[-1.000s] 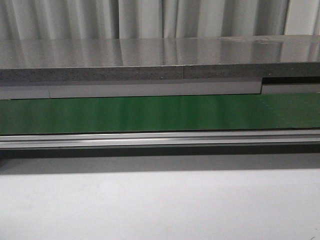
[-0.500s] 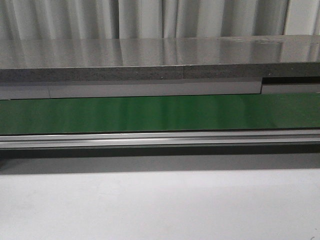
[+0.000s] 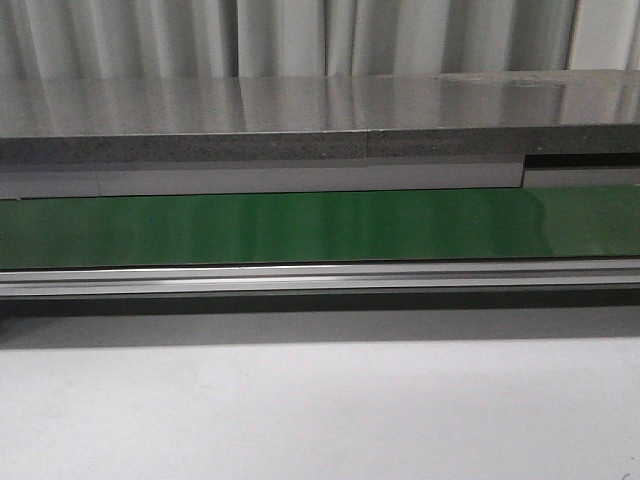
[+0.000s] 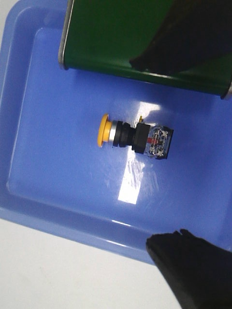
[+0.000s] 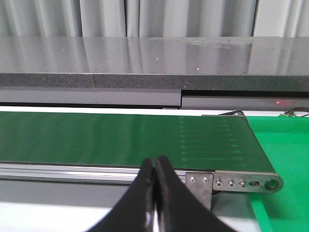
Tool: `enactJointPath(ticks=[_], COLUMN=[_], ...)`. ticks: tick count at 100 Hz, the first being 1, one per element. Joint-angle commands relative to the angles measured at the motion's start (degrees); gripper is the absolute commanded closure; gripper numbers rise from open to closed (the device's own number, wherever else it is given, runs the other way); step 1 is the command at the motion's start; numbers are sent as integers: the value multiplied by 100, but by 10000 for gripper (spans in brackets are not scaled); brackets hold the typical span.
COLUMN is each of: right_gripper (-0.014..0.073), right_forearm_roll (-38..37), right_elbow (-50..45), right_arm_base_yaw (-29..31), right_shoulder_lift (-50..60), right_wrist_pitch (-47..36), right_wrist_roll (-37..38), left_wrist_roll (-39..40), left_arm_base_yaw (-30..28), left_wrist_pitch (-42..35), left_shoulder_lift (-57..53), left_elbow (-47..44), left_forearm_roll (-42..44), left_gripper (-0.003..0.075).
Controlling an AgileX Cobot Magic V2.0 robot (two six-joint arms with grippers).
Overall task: Move button from left to right
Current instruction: 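Close the left gripper around the yellow push-button's body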
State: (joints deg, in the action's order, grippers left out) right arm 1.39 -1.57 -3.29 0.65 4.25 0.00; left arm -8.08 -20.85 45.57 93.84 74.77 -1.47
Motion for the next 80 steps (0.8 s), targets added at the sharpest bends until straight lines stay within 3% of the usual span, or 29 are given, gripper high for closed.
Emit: enactJointPath(ticks=[1,80], right_gripper=[662,662], right_forearm_roll=[-53,-53], right_elbow=[86,86], right_arm_base_yaw=[34,34], right_shoulder_lift=[113,113], right_wrist_pitch=[-507,-507], right_wrist_roll=[-37,-37], left_wrist_roll=[-27,-33], left_arm_base_yaw=[-22,-22], left_wrist_pitch=[-257,-643], left_shoulder_lift=[21,1349], left_elbow=[299,406], left_forearm_roll=[-111,-272], left_gripper=[79,80])
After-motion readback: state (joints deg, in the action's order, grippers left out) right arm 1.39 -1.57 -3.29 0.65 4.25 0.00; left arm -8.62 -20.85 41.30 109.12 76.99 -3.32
